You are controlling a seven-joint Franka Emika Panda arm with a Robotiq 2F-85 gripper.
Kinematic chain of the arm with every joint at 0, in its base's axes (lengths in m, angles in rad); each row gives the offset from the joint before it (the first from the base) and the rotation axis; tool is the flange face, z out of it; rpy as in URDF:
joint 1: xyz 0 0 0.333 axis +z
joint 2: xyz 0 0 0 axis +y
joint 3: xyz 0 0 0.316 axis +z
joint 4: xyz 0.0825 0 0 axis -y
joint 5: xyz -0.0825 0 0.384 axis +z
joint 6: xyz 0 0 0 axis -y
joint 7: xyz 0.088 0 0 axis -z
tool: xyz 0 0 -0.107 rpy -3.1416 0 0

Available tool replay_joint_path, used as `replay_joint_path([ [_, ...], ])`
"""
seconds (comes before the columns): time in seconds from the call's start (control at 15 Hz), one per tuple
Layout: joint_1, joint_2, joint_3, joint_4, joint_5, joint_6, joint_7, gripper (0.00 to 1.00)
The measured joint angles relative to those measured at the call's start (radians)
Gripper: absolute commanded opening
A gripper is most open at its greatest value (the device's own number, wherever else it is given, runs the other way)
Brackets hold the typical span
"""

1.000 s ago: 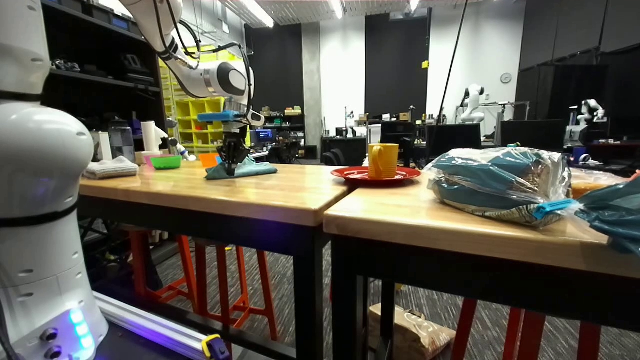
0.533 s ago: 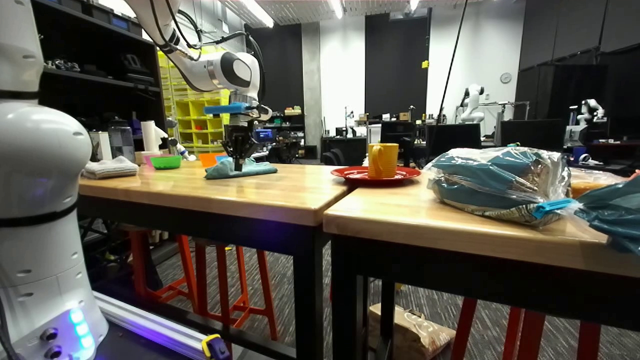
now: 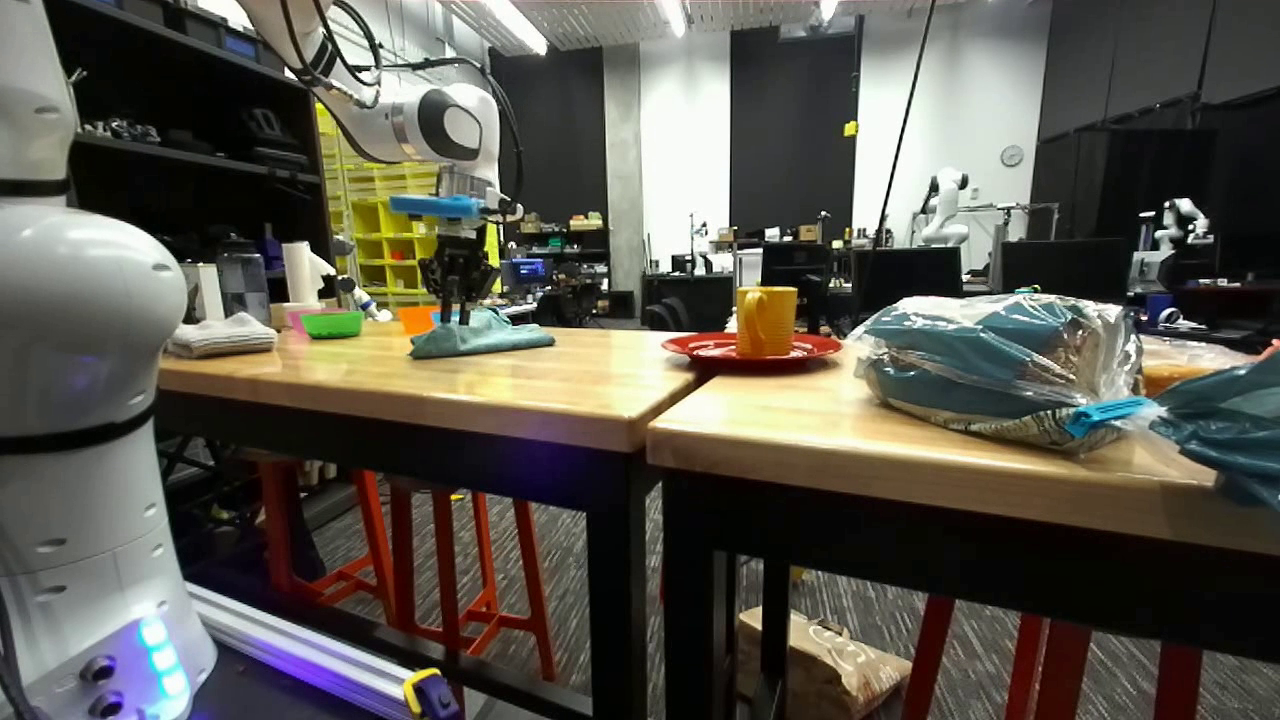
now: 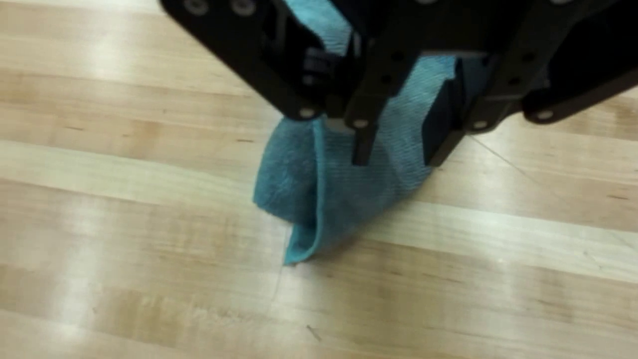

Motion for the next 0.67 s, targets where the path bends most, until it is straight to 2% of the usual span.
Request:
replay_joint_path([
  [0.33,0.032,0.000,0.027,-0.007,0.028,0.003,-0.041,1.00],
  [0.53,0.036,0.004,0.032,-0.017,0.026,0.008,-0.045,1.00],
  [0.6,0.036,0.007,0.032,-0.022,0.026,0.010,-0.046,0.97],
  [0.67,0.035,0.010,0.032,-0.026,0.026,0.013,-0.049,0.80],
])
